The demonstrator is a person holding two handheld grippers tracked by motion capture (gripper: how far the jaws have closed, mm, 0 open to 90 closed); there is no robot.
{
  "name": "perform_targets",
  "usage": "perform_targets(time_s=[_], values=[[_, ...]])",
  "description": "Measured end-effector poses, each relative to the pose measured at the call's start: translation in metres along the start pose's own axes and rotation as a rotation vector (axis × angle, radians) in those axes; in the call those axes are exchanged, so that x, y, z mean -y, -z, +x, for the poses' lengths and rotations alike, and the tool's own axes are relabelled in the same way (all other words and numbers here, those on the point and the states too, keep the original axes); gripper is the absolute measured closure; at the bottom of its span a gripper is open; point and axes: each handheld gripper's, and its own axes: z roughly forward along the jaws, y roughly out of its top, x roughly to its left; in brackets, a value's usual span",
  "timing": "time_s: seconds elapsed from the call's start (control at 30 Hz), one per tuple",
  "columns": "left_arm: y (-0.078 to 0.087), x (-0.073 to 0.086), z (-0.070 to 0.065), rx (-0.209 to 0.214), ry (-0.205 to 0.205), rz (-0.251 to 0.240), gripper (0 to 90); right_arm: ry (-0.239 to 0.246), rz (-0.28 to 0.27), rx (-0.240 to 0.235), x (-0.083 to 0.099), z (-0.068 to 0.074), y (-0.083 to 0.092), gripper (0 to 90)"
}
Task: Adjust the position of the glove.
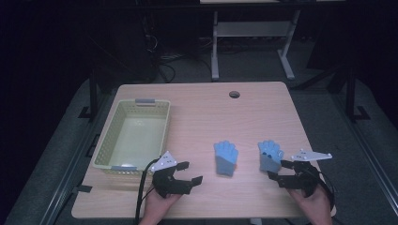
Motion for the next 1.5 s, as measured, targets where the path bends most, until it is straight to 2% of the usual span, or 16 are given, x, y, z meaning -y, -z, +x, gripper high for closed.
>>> perform_targets(time_s=[0.13,0.2,0.37,0.43,0.53,0.6,0.73,0.8,0.93,1.03,1.07,1.13,1.23,1.4,1.5], values=[[0.000,-0.001,-0.003,0.010,-0.022,-0.005,19.2,0.008,0.025,-0.007,-0.011,-0.002,-0.004,25.3],[0.000,-0.001,-0.003,0.016,-0.019,-0.005,19.2,0.008,0.039,-0.014,-0.021,-0.004,-0.006,24.4],[0.000,-0.002,-0.002,0.022,-0.017,-0.007,19.1,0.018,0.056,-0.007,-0.033,-0.005,-0.008,24.5],[-0.001,-0.003,-0.002,0.016,-0.018,-0.001,19.4,0.022,0.097,-0.007,-0.042,-0.005,-0.010,24.7],[-0.001,-0.003,-0.003,-0.003,-0.017,-0.006,19.7,0.024,0.121,-0.001,-0.048,-0.005,-0.012,25.2],[0.000,-0.005,-0.003,0.005,-0.004,-0.019,19.6,0.027,0.137,0.004,-0.055,-0.007,-0.014,25.2],[0.003,-0.006,-0.004,0.004,-0.004,-0.040,19.6,0.038,0.161,0.016,-0.069,-0.010,-0.017,25.4],[0.003,-0.006,-0.002,-0.002,-0.005,-0.030,19.6,0.024,0.165,0.010,-0.074,-0.013,-0.019,27.2],[0.002,-0.006,0.000,0.000,-0.010,-0.029,19.6,0.004,0.200,0.036,-0.083,-0.020,-0.029,30.0],[0.003,-0.006,-0.001,0.003,-0.009,-0.033,19.6,-0.006,0.225,0.036,-0.083,-0.023,-0.034,31.5],[0.003,-0.006,-0.001,0.001,-0.010,-0.032,19.6,-0.004,0.260,0.037,-0.081,-0.026,-0.040,34.8],[0.002,-0.005,0.000,0.001,-0.012,-0.026,19.5,0.004,0.294,0.053,-0.079,-0.027,-0.044,38.5],[0.001,-0.004,0.001,0.001,-0.001,-0.017,19.5,0.011,0.321,0.067,-0.077,-0.029,-0.048,42.6],[-0.003,-0.003,0.004,0.007,0.017,-0.009,19.4,-0.008,0.397,0.078,-0.069,-0.034,-0.057,52.7],[-0.003,-0.003,0.004,0.003,0.012,-0.010,19.4,-0.002,0.424,0.085,-0.065,-0.034,-0.061,57.9]])
